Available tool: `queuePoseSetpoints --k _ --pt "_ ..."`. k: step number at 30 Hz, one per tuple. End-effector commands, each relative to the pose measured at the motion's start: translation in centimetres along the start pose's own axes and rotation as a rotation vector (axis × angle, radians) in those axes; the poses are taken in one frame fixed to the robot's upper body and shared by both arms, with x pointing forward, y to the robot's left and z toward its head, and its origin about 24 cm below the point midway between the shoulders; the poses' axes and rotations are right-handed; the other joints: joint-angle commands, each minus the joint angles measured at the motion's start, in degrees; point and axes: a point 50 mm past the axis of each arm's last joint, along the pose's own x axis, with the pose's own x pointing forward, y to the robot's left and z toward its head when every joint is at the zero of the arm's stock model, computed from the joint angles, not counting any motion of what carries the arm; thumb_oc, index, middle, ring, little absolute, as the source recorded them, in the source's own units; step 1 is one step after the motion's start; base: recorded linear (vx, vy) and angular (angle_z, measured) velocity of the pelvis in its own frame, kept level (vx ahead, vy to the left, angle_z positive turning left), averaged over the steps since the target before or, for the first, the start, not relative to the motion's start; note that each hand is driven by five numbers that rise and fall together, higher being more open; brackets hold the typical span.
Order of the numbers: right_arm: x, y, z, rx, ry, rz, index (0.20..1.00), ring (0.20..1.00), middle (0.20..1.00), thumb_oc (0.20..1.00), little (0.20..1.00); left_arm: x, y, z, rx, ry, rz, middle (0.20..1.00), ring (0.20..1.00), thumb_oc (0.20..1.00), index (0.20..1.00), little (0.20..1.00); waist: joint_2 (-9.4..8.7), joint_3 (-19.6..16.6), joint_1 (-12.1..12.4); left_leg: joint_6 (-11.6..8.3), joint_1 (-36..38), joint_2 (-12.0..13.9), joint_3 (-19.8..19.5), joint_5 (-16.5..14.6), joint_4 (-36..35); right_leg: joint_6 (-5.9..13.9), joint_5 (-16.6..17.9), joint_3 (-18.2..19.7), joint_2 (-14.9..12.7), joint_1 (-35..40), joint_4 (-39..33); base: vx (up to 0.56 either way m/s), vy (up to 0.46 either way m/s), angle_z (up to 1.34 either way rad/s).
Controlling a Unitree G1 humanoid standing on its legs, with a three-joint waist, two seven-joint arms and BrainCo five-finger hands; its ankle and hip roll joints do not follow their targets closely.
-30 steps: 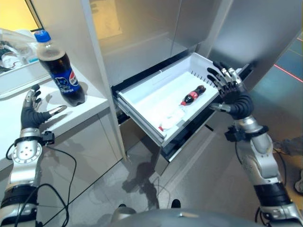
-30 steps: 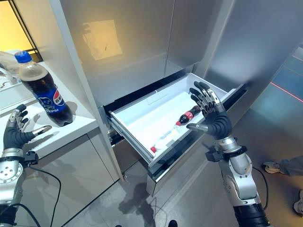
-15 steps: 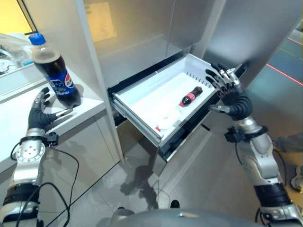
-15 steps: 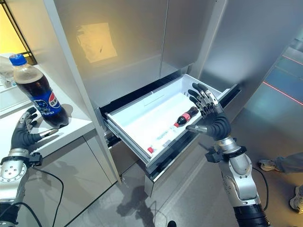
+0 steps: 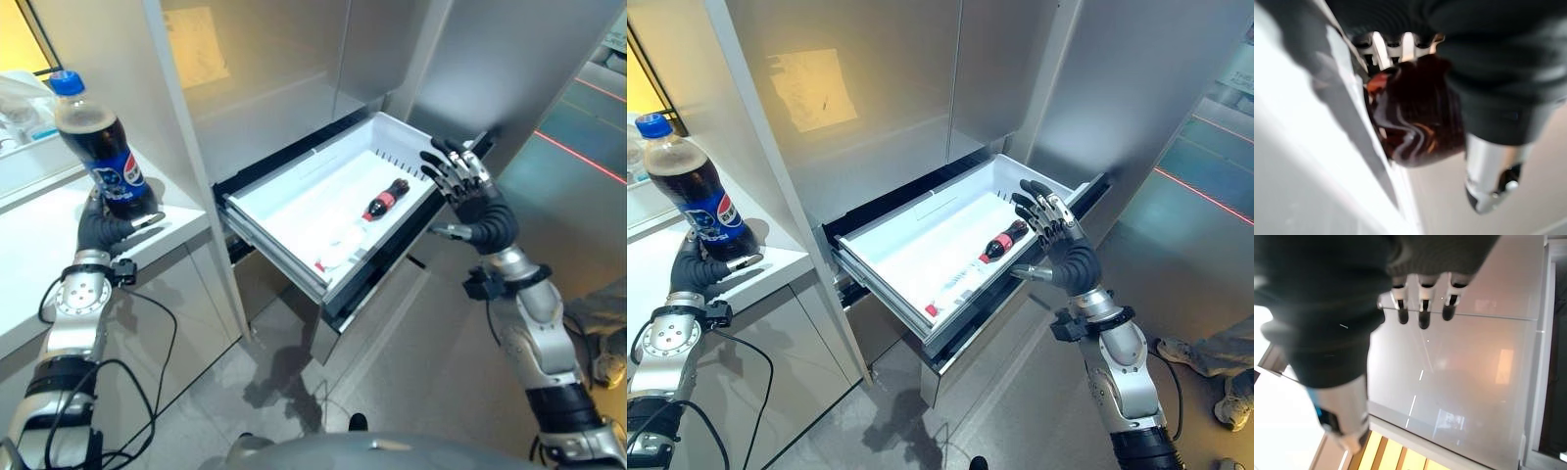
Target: Take the drinks into the refrigerator
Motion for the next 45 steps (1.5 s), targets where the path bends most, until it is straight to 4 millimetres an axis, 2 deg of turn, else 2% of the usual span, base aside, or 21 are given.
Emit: queuePoseSetpoints --k 1,4,13,14,16,31,37,39,40,42,45 --pt "1.5 0.2 3.5 -0.023 -0.174 0.054 1.000 1.000 1.000 1.000 1.000 3.2 -1.2 3.5 -0.044 -0.132 0.003 1.000 1.000 1.000 1.000 1.000 2.09 2.94 -1.17 5.91 0.95 -3.65 -0.16 -4.27 0.09 -0.21 -8.53 -2.12 2.97 2.77 8.17 0.01 0.000 -0.03" --pt "1.5 0.4 3.5 -0.010 -0.174 0.064 1.000 1.000 1.000 1.000 1.000 3.6 -2.1 3.8 -0.056 -0.134 -0.007 1.000 1.000 1.000 1.000 1.000 1.92 2.90 -1.55 5.83 1.06 -3.66 0.23 -4.36 0.09 -0.19 -8.26 -1.81 3.07 2.78 7.92 0.01 0.004 -0.09" --pt "1.0 0.8 3.1 0.002 -0.151 0.073 1.000 1.000 1.000 1.000 1.000 3.9 -3.1 3.0 -0.138 -0.093 0.021 1.000 1.000 1.000 1.000 1.000 2.03 2.54 -2.72 5.85 1.27 -3.70 1.50 -4.53 0.09 -0.05 -7.61 -0.51 3.18 2.72 7.24 0.00 0.005 -0.04" --pt "1.0 0.8 3.1 0.001 -0.151 0.073 1.000 1.000 1.000 1.000 1.000 3.9 -3.1 3.0 -0.139 -0.093 0.021 0.630 0.630 0.630 0.630 0.630 2.05 2.53 -2.67 5.85 1.28 -3.70 1.54 -4.54 0.09 -0.05 -7.59 -0.46 3.20 2.71 7.22 0.00 0.000 0.00" --pt "0.9 0.9 3.1 0.002 -0.154 0.072 1.000 1.000 1.000 1.000 1.000 3.7 -3.5 2.8 -0.162 -0.086 0.029 0.200 0.200 0.200 0.200 0.200 2.13 2.48 -2.98 5.88 1.26 -3.72 1.91 -4.52 0.09 0.00 -7.44 -0.12 3.19 2.63 7.10 -0.01 0.008 -0.04" --pt "0.9 0.8 3.0 -0.012 -0.155 0.053 1.000 1.000 1.000 1.000 1.000 1.8 -5.4 1.2 -0.290 -0.055 0.014 0.200 0.200 0.200 0.200 0.200 2.38 1.99 -3.13 5.94 1.61 -3.84 2.62 -4.52 0.09 -0.11 -7.12 0.66 3.30 2.48 7.26 0.00 0.001 -0.04" --pt "0.7 0.0 3.0 -0.042 -0.160 0.011 1.000 1.000 1.000 1.000 1.000 -0.4 -6.0 2.6 -0.440 -0.173 -0.037 0.200 0.200 0.200 0.200 0.200 2.43 2.03 -2.16 6.04 1.29 -4.04 1.99 -4.33 0.09 -0.26 -7.15 -0.11 3.10 2.59 7.42 -0.01 -0.003 0.00" --pt "0.7 -0.2 3.0 -0.056 -0.155 -0.005 1.000 1.000 1.000 1.000 1.000 -0.9 -5.9 3.2 -0.474 -0.215 -0.055 0.200 0.200 0.200 0.200 0.200 2.32 2.09 -1.89 6.05 0.79 -4.22 1.87 -3.55 0.09 -0.33 -6.54 -0.34 2.86 2.28 7.42 -0.03 -0.004 0.00" --pt "0.6 -0.3 3.0 -0.060 -0.154 -0.008 1.000 1.000 1.000 1.000 1.000 -1.3 -5.8 3.1 -0.481 -0.212 -0.054 0.200 0.200 0.200 0.200 0.200 2.43 1.93 -1.86 6.07 1.14 -4.09 1.73 -4.28 0.09 -0.23 -7.13 -0.45 2.89 2.72 7.39 0.00 0.000 0.00" --pt "0.5 -0.7 2.8 -0.074 -0.147 -0.032 1.000 1.000 1.000 1.000 1.000 -2.2 -5.7 3.7 -0.542 -0.261 -0.079 0.200 0.200 0.200 0.200 0.200 2.36 2.05 -1.32 6.16 0.67 -4.39 1.45 -3.49 0.09 -0.36 -6.46 -0.73 2.65 2.47 7.32 0.00 0.000 0.00" --pt "0.1 -1.3 2.6 -0.094 -0.133 -0.066 1.000 1.000 1.000 1.000 1.000 -3.7 -5.2 4.5 -0.595 -0.323 -0.107 0.200 0.200 0.200 0.200 0.200 2.55 1.89 -0.75 6.23 0.75 -4.43 1.04 -4.10 0.09 -0.26 -6.92 -1.10 2.56 2.99 6.94 -0.01 0.000 0.00"
